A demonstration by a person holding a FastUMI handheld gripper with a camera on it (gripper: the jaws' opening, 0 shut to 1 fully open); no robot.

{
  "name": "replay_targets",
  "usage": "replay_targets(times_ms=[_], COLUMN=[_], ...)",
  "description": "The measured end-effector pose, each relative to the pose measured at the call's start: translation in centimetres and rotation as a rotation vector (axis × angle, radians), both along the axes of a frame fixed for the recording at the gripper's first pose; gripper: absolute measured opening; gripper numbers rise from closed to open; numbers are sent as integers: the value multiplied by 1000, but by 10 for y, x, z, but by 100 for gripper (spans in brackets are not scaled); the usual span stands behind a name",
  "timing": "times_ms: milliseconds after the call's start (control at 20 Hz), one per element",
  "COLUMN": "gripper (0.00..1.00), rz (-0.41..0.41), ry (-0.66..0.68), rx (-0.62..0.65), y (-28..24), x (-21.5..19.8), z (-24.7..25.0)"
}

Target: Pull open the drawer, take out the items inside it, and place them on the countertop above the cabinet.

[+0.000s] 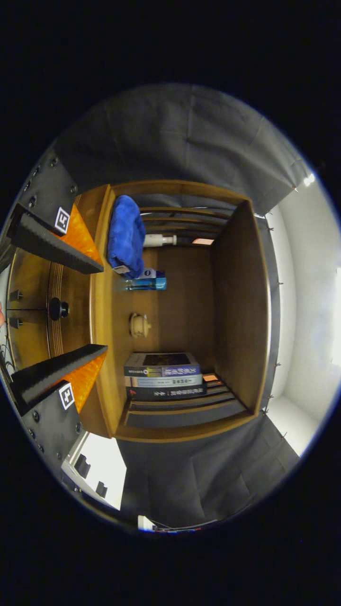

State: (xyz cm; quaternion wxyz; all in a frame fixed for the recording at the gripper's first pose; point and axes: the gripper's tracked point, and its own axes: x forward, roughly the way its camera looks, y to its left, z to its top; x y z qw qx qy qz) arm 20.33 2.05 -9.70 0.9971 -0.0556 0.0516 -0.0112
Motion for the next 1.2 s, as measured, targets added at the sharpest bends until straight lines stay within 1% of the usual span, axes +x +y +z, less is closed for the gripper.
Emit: replay_targets(times_ms=[150, 300, 400, 500, 650, 750, 850, 900, 1050, 1150, 1200], gripper=[98, 98, 98, 98, 97, 90, 77, 70, 50, 37, 37], rz=[-13, -33, -48, -70, -64, -66, -102, -100, -95, -88, -80], ry=[65, 117, 132, 130, 149, 152, 141, 136, 164, 163, 161], rx=[3, 31, 46, 32, 6, -17, -68, -63, 9, -10, -17], y=[-1, -9, -14, -23, -22, -20, -28, -29, -27, -26, -25], x=[24, 37, 39, 44, 56, 65, 64, 65, 61, 56, 49], z=[-48, -82, -92, -94, -101, -106, -106, -106, -108, -106, -105])
